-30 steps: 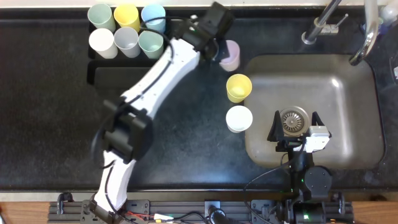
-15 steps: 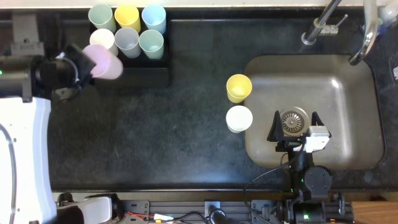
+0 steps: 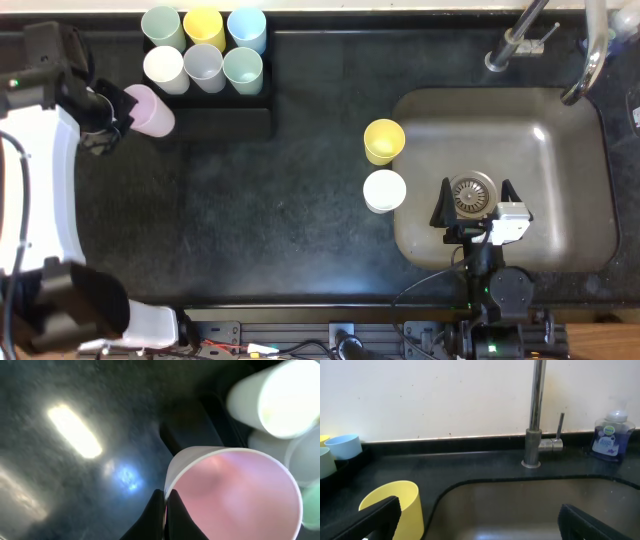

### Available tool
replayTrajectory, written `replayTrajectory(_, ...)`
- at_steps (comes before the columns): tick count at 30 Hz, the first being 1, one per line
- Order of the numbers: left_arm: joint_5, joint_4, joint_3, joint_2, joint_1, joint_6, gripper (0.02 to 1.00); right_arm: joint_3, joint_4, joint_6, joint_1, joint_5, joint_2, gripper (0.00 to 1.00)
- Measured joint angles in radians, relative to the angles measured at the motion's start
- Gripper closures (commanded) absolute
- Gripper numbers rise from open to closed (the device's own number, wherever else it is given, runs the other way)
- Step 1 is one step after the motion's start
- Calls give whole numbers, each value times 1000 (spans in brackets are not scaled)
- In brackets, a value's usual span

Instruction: Store Cups

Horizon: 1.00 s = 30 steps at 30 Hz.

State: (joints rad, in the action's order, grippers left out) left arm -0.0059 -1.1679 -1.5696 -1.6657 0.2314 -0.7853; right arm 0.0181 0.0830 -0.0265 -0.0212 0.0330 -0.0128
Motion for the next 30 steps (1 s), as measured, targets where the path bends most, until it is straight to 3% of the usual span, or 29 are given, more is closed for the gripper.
replayTrajectory(30, -82, 110, -89, -221, -29, 37, 982, 0, 0, 0, 0, 0, 0, 3)
